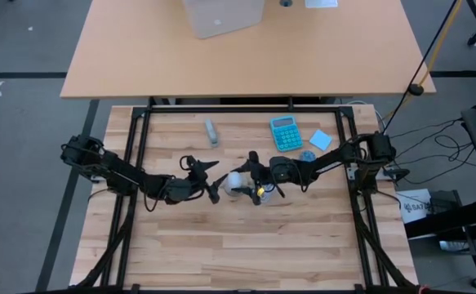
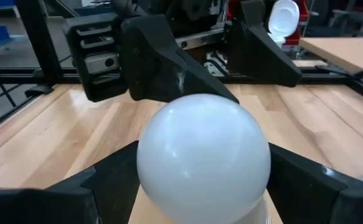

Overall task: Screw lightbulb
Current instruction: Insert the white lightbulb into the desk lamp

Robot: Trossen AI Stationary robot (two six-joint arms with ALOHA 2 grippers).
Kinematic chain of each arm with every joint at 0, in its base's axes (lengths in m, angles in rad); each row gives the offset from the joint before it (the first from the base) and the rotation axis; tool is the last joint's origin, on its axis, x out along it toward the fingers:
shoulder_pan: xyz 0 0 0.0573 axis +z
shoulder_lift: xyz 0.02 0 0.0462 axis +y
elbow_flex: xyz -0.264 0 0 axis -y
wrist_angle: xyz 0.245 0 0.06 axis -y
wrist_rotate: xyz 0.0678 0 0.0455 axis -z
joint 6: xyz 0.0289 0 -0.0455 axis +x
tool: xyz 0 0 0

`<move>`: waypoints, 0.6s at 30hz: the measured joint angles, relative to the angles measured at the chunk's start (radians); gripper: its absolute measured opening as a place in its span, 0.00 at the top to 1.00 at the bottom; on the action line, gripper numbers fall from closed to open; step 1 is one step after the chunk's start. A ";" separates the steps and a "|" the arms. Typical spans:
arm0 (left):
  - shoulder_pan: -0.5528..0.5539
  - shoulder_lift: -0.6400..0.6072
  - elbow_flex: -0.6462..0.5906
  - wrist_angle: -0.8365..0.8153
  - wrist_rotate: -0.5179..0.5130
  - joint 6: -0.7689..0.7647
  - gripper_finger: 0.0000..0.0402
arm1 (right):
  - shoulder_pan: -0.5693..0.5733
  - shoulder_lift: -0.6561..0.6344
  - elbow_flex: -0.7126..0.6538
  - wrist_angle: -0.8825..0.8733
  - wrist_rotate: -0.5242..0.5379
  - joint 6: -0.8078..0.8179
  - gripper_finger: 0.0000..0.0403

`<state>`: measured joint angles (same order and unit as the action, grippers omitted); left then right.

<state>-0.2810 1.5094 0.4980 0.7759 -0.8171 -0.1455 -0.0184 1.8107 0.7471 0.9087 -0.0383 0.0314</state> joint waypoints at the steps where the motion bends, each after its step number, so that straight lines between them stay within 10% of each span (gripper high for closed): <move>1: 0.000 -0.005 0.000 -0.005 -0.001 0.003 0.30 | 0.000 0.000 0.000 -0.002 0.001 0.012 0.25; 18: -0.005 -0.007 0.003 -0.004 0.020 -0.048 0.30 | -0.020 0.000 0.001 -0.022 0.092 0.331 0.25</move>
<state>-0.2856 1.5028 0.5007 0.7719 -0.7968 -0.1934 -0.0382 1.8103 0.7483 0.8864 0.0536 0.3623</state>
